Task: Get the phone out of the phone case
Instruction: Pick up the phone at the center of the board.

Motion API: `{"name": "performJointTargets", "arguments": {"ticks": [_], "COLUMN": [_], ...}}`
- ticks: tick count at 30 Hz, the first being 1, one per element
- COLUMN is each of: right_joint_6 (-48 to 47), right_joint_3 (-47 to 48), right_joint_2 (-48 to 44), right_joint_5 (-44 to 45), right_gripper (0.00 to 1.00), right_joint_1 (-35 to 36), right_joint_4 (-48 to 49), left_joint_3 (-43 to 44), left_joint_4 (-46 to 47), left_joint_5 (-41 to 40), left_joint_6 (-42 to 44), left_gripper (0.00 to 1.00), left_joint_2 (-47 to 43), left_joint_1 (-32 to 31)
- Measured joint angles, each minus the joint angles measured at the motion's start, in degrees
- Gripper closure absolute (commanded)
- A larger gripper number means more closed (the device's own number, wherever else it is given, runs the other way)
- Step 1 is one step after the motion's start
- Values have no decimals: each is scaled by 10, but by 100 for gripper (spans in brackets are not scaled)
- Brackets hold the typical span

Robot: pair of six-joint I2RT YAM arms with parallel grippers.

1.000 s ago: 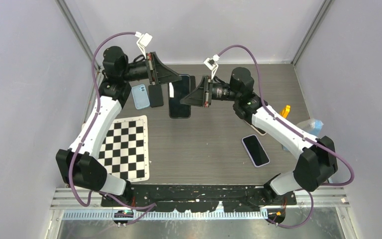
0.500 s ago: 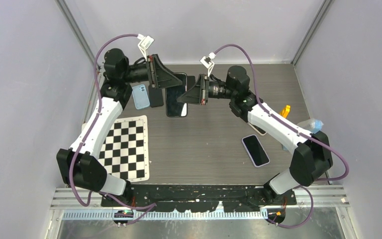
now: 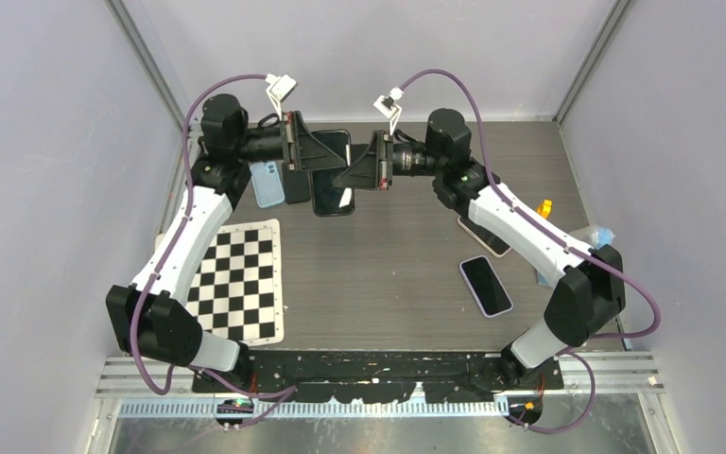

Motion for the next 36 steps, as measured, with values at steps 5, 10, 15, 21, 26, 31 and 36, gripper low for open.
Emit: {"name": "performJointTargets", "arguments": {"ticks": [5,10,15,21,26,31,36], "right_joint_6": [-34,-57,-58,-35,-61,-57,16], "right_joint_3": [28,37,38,46,20,-52,-145], "right_joint_2": [6,9,9,8,-7,-57,-112], "right_joint_5": [-18,-28,-39,-52,-12,68,167], "right_gripper": [99,99,99,39,2,4,19], "right_joint_1": [0,0,0,-2,-3,-8,-9], "right_joint_4": [-50,-81,-80,-80,-79,-64,45], "left_joint_3": [10,11,11,10,10,10,10], "left_joint_4": [-30,-46,-43,-13,-14,-18,-14], "left_joint_5": [12,16,9,-3,-73,-178,-291], "left_joint_6": [-1,-1,-18,-13,-36,-52,-98], "left_gripper": [63,67,89,100,100,100,100], "left_joint_2": [0,-3,-3,-4,-13,-35,-52], "left_joint_1": [0,-1,-2,-3,-3,-3,-2]}}
